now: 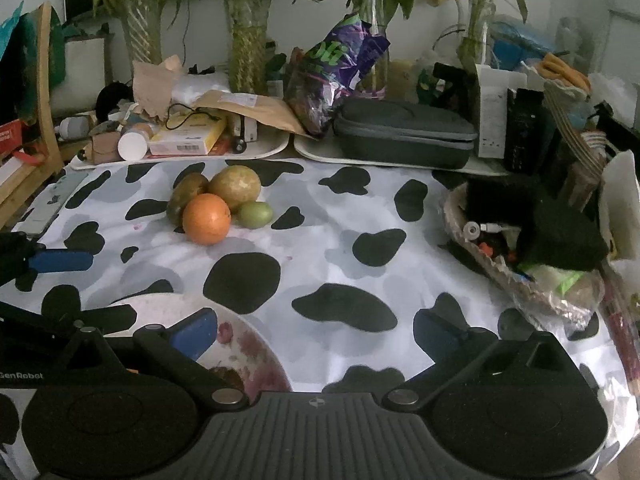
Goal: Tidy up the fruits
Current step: 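Withdraw both open tools from the plate toward the remaining fruit, then grasp the large orange with the left tool while the right tool approaches the remaining fruit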
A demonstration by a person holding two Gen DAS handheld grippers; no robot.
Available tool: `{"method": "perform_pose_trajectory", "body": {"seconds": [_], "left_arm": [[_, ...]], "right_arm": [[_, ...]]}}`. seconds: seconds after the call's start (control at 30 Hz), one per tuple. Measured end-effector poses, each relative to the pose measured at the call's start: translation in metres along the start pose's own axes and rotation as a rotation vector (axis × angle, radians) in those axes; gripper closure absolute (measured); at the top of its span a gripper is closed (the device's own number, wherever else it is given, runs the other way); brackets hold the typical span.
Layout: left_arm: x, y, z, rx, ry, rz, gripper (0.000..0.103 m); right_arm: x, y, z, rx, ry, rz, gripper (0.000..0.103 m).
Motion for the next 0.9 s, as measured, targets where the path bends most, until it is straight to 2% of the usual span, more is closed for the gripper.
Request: {"method": "perform_pose_trajectory", "body": {"seconds": [0.33, 0.63, 0.77, 0.9], "left_arm": [[-0.011, 0.026, 0.011, -0.003, 0.004, -0.049, 0.032], [-0.016, 0.047, 0.022, -0.005, 0.021, -0.06, 0.033], [-0.021, 0.059, 0.028, -0.027, -0.011, -0.09, 0.033], [-0.028, 0.077, 0.029, -0.088, -0.073, -0.137, 0.033]], "right_arm": [[0.002, 0.027, 0.016, -0.018, -0.023, -0.001, 0.0], [0.003, 0.052, 0.031, -0.028, -0.039, -0.008, 0.0], [0.003, 0.061, 0.036, -0.031, -0.058, -0.007, 0.0], [0.005, 0.07, 0.039, -0.038, -0.079, -0.012, 0.0]]}}
Point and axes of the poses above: each gripper's, at about its wrist camera, not at the fingertips, and y roughly the way its jaws point, x to its right, z to its top, the point moved 5 cm from there along y, roughly the way its jaws point, and after that the axes turned 2 degrees about -y, right-handed, at the moved point
